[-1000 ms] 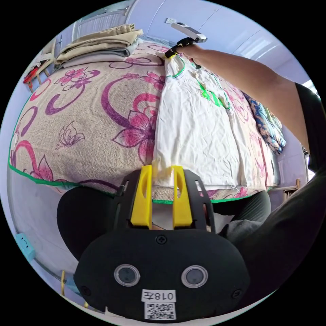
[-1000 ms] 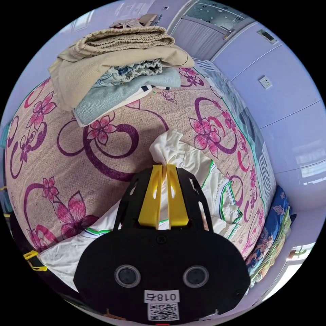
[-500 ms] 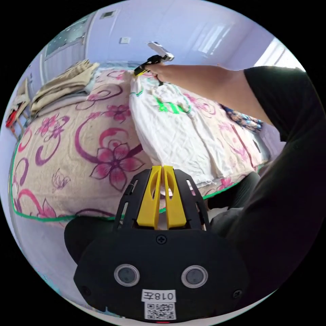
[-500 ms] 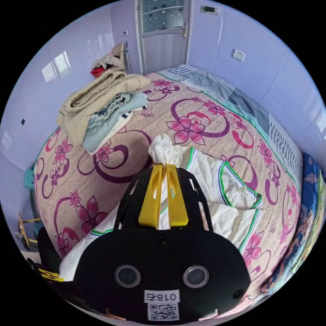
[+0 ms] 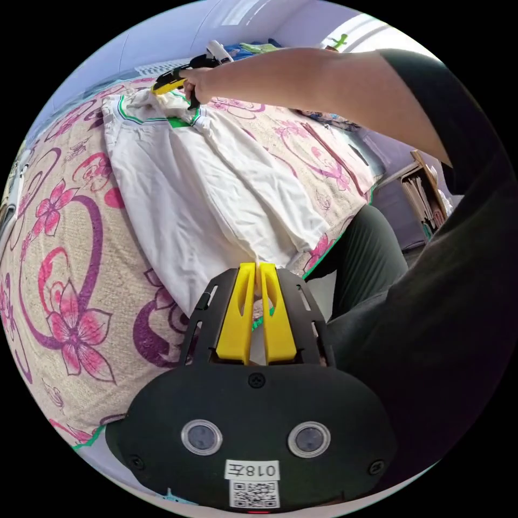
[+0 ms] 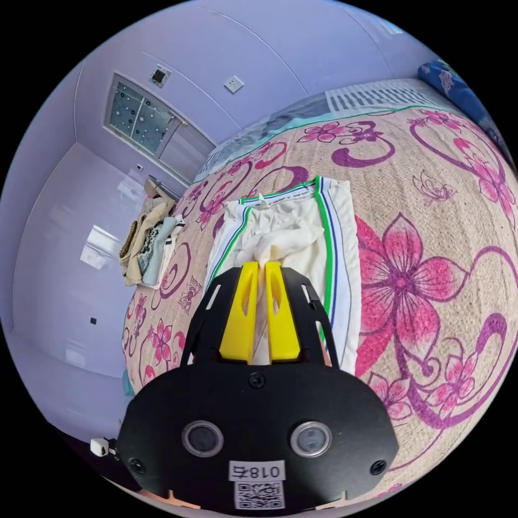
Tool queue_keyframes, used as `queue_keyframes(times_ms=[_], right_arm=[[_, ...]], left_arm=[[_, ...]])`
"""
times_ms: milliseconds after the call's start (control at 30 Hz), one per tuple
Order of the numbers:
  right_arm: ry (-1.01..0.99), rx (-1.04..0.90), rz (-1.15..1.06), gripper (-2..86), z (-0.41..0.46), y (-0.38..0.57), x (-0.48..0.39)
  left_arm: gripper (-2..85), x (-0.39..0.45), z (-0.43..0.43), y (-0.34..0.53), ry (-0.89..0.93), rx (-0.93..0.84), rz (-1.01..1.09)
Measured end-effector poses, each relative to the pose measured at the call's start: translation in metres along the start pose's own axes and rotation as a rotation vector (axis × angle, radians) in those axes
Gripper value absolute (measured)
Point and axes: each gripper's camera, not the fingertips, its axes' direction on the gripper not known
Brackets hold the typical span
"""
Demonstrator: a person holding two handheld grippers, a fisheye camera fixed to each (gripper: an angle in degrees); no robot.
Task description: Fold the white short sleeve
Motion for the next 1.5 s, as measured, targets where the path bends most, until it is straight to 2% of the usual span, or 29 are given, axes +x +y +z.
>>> queue_keyframes(times_ms=[100, 233, 300, 333, 467, 533, 633, 700, 800, 967, 1100, 1200, 1300, 1367, 1467, 1500], right_arm=[[0.097, -0.059, -0.116, 3.8, -0.002, -0.008, -0.009], [0.328, -0.15, -0.006, 7.3, -0.016, -0.006, 0.01], [0.358, -0.084, -0.018, 7.5, -0.031, 0.003, 0.008], [0.358, -0.021, -0.098, 7.3, -0.038, 0.011, -0.004], [0.338, -0.041, -0.414, 8.0, -0.02, 0.029, -0.058], [0.41, -0.102, -0.536, 8.5, 0.007, 0.035, -0.083], [0.54, -0.21, -0.559, 8.2, 0.041, 0.033, -0.082], [0.565, -0.261, -0.513, 6.3, 0.05, 0.031, -0.07], [0.542, -0.112, -0.376, 2.0, 0.021, 0.029, -0.055], [0.361, 0.055, -0.104, 0.8, -0.036, 0.041, -0.001], [0.108, 0.16, 0.331, 1.5, -0.079, 0.075, 0.084], [-0.048, 0.179, 0.495, 3.4, -0.091, 0.108, 0.128], [-0.169, 0.153, 0.502, 5.7, -0.097, 0.127, 0.149], [-0.173, 0.19, 0.505, 6.0, -0.109, 0.138, 0.153], [-0.024, 0.332, 0.429, 6.0, -0.139, 0.146, 0.141], [0.058, 0.363, 0.311, 6.1, -0.144, 0.138, 0.124]], left_arm=[[4.7, -0.016, 0.0, -0.004, 0.046, -0.006, 0.065], [8.8, -0.037, 0.011, -0.004, 0.22, -0.072, 0.191], [8.9, -0.048, 0.01, 0.003, 0.282, -0.052, 0.227], [8.7, -0.06, 0.005, 0.008, 0.317, 0.0, 0.225], [7.6, -0.128, -0.004, 0.031, 0.426, 0.189, 0.035], [7.1, -0.153, -0.003, 0.041, 0.439, 0.218, -0.031], [6.5, -0.179, -0.007, 0.057, 0.391, 0.244, -0.089], [6.4, -0.19, -0.008, 0.065, 0.376, 0.248, -0.103], [6.4, -0.205, -0.004, 0.074, 0.363, 0.249, -0.121], [6.4, -0.222, 0.013, 0.069, 0.393, 0.238, -0.103], [6.4, -0.224, 0.019, 0.06, 0.384, 0.225, -0.077], [6.4, -0.228, 0.025, 0.055, 0.381, 0.208, -0.07], [6.4, -0.237, 0.032, 0.053, 0.356, 0.18, -0.089], [6.3, -0.244, 0.034, 0.053, 0.346, 0.18, -0.109], [6.3, -0.253, 0.036, 0.056, 0.334, 0.194, -0.141], [6.3, -0.255, 0.036, 0.057, 0.333, 0.196, -0.146]])
